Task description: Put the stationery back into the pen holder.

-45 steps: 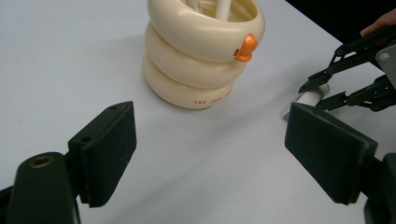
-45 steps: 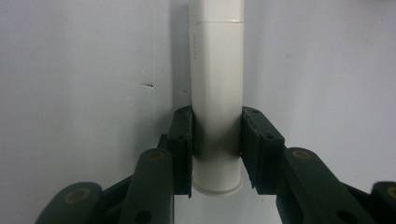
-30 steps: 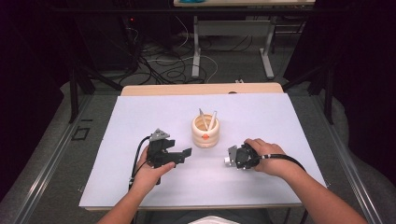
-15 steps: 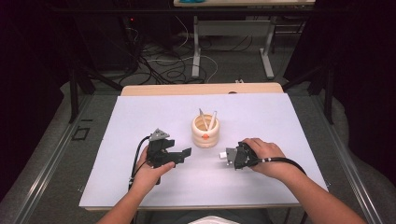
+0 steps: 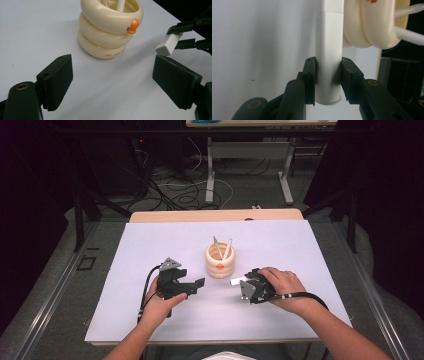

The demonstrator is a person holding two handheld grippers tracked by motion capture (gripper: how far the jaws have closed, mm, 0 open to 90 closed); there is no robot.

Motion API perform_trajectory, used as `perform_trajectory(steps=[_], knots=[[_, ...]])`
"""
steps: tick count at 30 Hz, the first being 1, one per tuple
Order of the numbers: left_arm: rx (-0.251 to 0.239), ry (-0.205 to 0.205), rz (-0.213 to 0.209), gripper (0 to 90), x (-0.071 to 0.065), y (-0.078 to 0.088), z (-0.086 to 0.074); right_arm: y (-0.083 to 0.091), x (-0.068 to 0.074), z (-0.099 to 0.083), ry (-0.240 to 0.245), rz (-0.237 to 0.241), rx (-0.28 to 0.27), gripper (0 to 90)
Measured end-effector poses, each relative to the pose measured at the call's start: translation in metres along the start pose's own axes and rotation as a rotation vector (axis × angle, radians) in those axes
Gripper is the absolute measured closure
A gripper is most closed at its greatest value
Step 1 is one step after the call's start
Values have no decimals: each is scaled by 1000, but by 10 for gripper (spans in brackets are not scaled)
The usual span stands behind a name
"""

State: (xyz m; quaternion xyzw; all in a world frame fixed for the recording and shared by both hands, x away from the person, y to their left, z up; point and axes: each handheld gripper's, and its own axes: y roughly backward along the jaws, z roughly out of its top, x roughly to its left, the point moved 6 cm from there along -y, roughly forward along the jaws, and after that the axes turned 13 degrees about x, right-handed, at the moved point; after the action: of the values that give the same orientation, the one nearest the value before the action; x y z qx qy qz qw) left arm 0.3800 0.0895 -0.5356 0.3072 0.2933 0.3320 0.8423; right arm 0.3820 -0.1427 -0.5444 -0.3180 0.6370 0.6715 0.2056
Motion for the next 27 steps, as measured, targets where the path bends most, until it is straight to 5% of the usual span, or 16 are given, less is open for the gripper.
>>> perform_trajectory(steps=[6, 27], knots=[[1, -4, 0, 176, -1, 0, 1, 7, -2, 3, 6, -66, -16, 673], [41, -128, -6, 239, -23, 2, 13, 34, -14, 28, 293, -337, 11, 673]])
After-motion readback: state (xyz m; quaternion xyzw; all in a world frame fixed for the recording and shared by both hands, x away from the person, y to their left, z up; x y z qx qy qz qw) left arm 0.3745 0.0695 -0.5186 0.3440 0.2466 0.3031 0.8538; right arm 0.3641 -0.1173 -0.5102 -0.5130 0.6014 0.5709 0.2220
